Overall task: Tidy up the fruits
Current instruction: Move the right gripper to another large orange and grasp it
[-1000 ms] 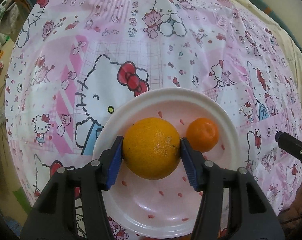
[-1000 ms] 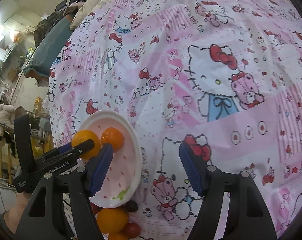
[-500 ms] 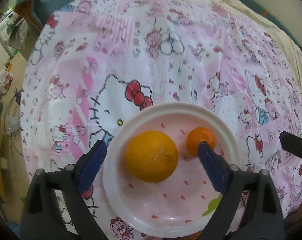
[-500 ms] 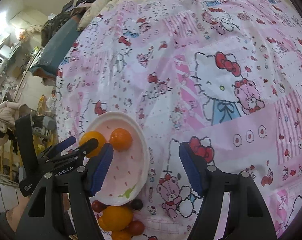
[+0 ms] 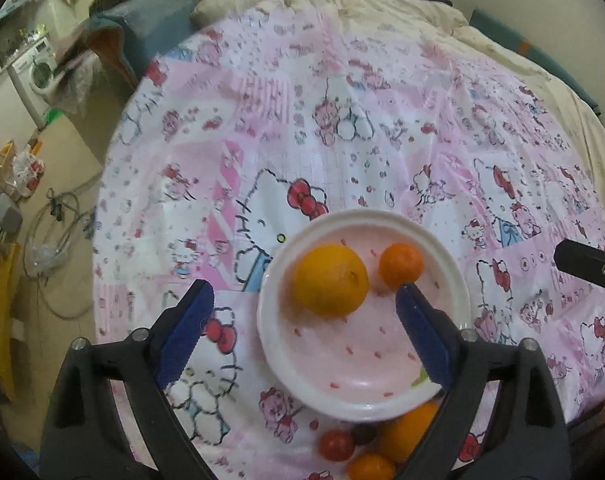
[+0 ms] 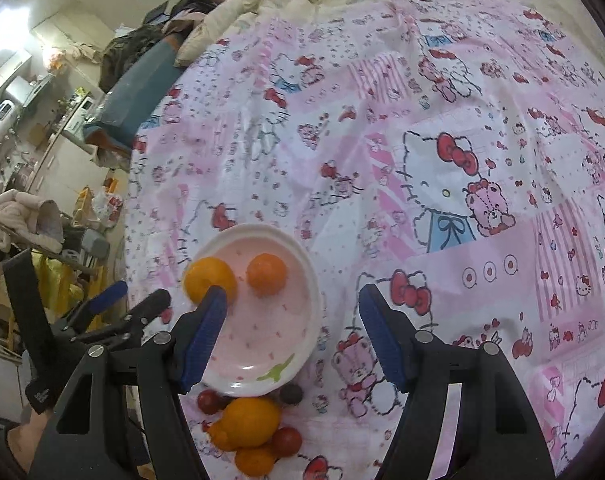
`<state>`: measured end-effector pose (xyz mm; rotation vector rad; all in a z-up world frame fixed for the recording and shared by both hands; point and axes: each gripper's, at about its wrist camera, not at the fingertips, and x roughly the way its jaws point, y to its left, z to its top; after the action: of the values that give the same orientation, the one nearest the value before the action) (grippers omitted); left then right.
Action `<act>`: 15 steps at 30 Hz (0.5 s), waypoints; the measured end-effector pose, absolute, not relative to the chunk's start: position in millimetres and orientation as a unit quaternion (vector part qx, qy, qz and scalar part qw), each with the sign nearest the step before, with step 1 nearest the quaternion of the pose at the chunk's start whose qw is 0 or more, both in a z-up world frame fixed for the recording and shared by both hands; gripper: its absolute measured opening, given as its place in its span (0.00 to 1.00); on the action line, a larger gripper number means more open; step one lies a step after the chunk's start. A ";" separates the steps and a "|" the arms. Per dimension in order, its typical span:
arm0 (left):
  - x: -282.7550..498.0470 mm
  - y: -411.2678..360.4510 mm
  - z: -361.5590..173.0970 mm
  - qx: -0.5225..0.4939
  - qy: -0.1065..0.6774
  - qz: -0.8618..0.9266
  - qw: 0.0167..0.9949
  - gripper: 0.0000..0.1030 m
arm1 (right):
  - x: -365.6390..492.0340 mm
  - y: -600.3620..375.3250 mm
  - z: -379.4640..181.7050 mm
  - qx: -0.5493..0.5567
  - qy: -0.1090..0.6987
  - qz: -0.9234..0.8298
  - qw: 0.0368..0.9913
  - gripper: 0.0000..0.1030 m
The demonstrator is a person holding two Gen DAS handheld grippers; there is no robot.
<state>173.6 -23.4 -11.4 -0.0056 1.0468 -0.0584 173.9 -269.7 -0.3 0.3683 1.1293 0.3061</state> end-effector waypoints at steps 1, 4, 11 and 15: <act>168.9 -22.1 -6.2 -0.004 0.495 -0.024 0.869 0.88 | 171.3 -268.4 2.8 0.171 0.527 0.145 0.819 0.69; 151.6 -16.4 5.8 -0.018 0.488 -0.020 0.872 0.88 | 160.2 -265.1 11.5 0.165 0.522 0.152 0.823 0.69; 110.2 -7.1 28.0 -0.028 0.469 -0.025 0.883 0.88 | 124.8 -275.1 -1.1 0.193 0.529 0.147 0.813 0.69; 85.9 2.5 34.0 -0.049 0.464 -0.026 0.884 0.88 | 105.5 -277.9 -10.2 0.215 0.542 0.146 0.799 0.69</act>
<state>85.9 2.5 34.0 -0.1019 0.9653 -0.0543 105.5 -277.9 -10.2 0.4624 1.1637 0.3127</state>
